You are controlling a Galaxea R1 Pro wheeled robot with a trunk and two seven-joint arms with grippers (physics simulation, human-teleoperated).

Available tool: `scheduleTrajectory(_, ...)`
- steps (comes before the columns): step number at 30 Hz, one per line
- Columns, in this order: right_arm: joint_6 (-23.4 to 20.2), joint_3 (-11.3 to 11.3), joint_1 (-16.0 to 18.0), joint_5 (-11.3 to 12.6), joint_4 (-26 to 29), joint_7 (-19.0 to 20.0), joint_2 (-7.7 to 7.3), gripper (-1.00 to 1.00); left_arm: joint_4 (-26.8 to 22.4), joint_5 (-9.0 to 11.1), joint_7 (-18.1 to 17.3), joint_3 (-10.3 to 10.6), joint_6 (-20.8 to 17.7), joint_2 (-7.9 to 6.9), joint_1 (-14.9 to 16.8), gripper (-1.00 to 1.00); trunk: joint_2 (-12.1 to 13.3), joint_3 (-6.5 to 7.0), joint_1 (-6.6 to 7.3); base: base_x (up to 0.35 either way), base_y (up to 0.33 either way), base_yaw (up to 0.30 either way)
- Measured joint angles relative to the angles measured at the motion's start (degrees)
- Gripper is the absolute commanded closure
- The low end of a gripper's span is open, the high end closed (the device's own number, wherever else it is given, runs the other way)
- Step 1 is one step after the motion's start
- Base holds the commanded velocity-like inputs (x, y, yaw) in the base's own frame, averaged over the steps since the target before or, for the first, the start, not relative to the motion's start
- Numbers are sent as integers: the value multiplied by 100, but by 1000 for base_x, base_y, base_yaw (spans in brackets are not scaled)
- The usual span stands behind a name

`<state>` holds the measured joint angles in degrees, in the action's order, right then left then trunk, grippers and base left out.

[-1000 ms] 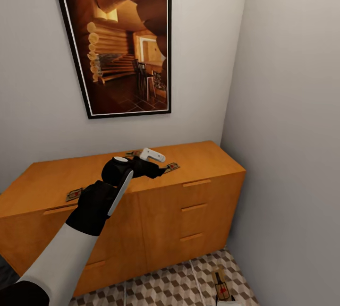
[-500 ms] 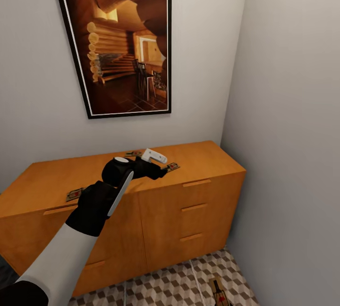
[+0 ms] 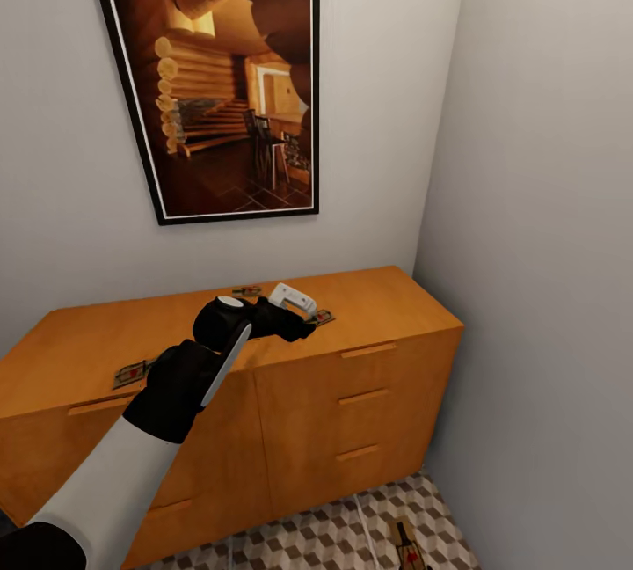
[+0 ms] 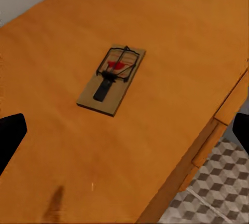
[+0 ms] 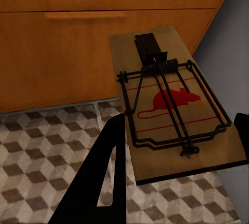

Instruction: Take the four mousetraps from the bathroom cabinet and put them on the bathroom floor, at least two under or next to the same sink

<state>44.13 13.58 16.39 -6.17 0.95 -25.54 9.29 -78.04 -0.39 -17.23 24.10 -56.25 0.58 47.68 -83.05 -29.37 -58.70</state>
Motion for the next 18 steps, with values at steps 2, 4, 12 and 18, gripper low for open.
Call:
scheduleTrajectory(2, 0, 0, 0, 0, 0, 0, 0, 100, 10, 0, -2, 16, 0, -3, 0, -100, 0, 0, 0, 290, 0, 0)
scheduleTrajectory(4, 0, -1, 0, 0, 0, 0, 1, 100, 12, -2, -3, 26, 0, -4, 0, -100, 0, 0, 0, 275, 0, 0)
scheduleTrajectory(12, -7, 0, 0, 0, 1, 1, 1, 100, 17, -4, -4, 40, 0, -33, 0, -100, 0, 0, -2, 144, 0, 0)
scheduleTrajectory(18, -9, 2, 0, 0, 0, 1, 1, 100, 29, 2, -4, 127, 0, -46, 0, -100, 0, 0, -3, 15, 0, 0)
